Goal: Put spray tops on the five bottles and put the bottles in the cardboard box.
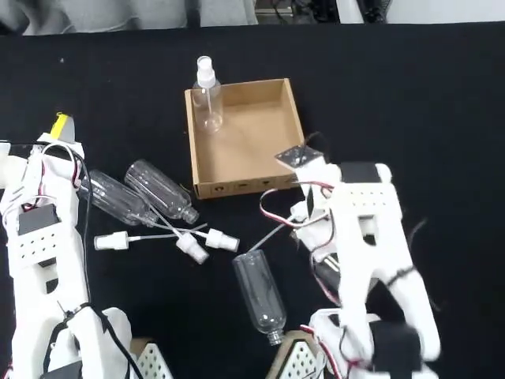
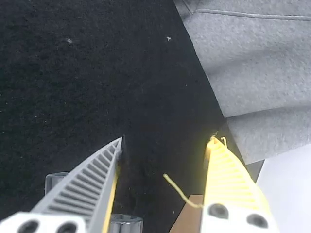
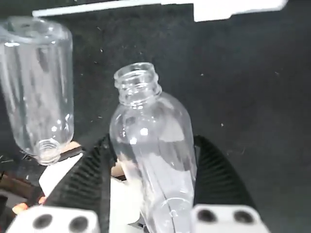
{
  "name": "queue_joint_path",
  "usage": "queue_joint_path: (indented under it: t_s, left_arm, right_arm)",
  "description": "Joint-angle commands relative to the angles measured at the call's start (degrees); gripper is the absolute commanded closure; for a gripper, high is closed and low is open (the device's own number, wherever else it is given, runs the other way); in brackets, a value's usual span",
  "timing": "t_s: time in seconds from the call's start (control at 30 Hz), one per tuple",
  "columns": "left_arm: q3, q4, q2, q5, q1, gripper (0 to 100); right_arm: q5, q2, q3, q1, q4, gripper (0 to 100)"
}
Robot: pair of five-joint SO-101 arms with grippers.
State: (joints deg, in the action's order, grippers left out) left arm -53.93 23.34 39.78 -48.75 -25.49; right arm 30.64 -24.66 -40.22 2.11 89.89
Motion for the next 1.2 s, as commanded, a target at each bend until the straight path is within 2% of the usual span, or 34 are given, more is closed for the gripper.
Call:
queue_joint_path:
  t_s: [0.0, 0.3, 0.5, 0.63, 0.77, 1.0, 1.17]
  left_arm:
    - [0.6, -1.3, 1.5, 0.3, -0.1, 75]
    - [0.5, -1.3, 1.6, 0.3, -0.1, 75]
    - [0.5, -1.3, 1.5, 0.3, -0.1, 75]
    - [0.7, -1.3, 2.0, 0.3, 0.0, 75]
    - [1.4, -1.3, 2.1, 0.4, 0.0, 75]
    - [3.4, -1.2, 2.1, 0.5, 0.0, 75]
    - [4.0, -0.7, 2.5, 7.2, -0.2, 75]
  right_arm:
    - [-1.3, -9.9, 2.9, 0.8, 3.9, 90.3]
    - [-1.2, -23.7, 0.3, -0.1, 5.5, 90.3]
    - [-0.6, -32.0, -3.5, -13.7, 3.1, 90.3]
    - [4.0, -35.4, -7.6, -18.7, 0.9, 90.3]
    - [4.2, -37.2, -11.6, -19.0, -3.3, 90.3]
    - [1.8, -37.7, -12.4, -19.2, -4.1, 90.3]
    - [1.8, -37.7, -12.2, -19.3, -4.1, 90.3]
